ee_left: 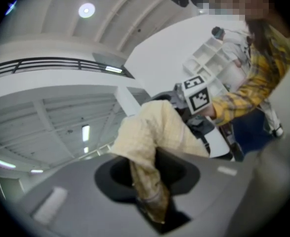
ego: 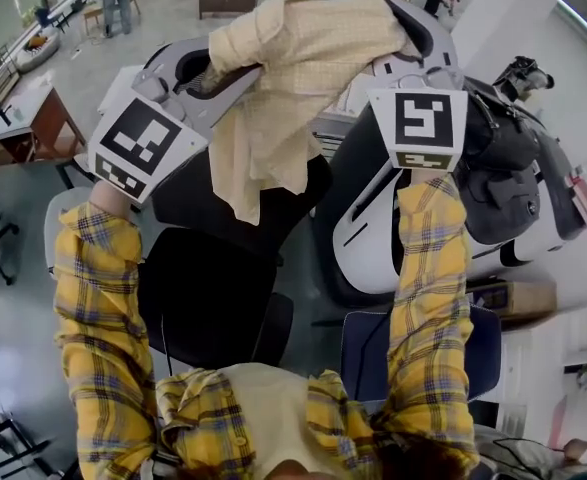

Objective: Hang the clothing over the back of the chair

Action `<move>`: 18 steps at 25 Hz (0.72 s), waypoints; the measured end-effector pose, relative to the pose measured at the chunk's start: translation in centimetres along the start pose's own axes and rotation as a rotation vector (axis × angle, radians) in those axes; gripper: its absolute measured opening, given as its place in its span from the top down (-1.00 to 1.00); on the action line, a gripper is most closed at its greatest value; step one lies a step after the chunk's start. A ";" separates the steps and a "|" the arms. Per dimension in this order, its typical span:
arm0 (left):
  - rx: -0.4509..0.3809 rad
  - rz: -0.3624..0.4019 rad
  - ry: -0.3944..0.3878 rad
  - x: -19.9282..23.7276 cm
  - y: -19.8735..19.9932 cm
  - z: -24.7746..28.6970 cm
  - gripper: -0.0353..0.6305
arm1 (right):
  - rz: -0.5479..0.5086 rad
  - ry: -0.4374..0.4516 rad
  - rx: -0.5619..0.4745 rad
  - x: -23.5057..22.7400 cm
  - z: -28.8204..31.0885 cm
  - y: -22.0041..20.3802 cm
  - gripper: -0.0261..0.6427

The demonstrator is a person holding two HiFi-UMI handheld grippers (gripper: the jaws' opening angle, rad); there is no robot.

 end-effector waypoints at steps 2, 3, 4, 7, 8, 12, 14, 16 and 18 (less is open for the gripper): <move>0.013 -0.006 0.022 1.0 -0.6 0.4 0.55 | -0.005 0.005 0.017 0.5 0.8 -0.5 0.82; 0.023 -0.015 0.030 1.4 -1.1 0.6 0.55 | -0.006 0.013 0.030 0.9 1.2 -1.0 0.82; 0.034 -0.025 0.037 1.7 -1.7 0.8 0.54 | -0.005 0.025 0.045 1.5 1.5 -1.6 0.82; 0.078 -0.056 0.044 2.0 -3.9 1.5 0.53 | 0.007 0.076 0.099 3.6 2.3 -4.0 0.82; 0.092 -0.069 0.044 2.1 -4.7 1.6 0.52 | 0.012 0.095 0.116 4.4 2.5 -4.8 0.82; 0.126 -0.126 0.047 2.3 -7.2 1.7 0.51 | 0.031 0.152 0.175 7.3 2.8 -7.7 0.82; 0.135 -0.156 0.045 2.3 -8.1 1.7 0.50 | 0.042 0.173 0.198 8.5 2.7 -8.9 0.82; 0.139 -0.175 0.045 2.2 -8.8 1.7 0.49 | 0.051 0.193 0.220 9.5 2.7 -9.8 0.82; 0.144 -0.190 0.047 2.0 -9.6 1.8 0.48 | 0.044 0.215 0.239 10.6 2.7 -10.7 0.82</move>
Point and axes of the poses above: the fingertips, and each gripper's own axes: z forward along the fingers, x to its left, y out of its top, the point moved 7 cm from there along -z, backward along the fingers, and after that the axes turned 7 degrees about -z, right-handed, at the moved point
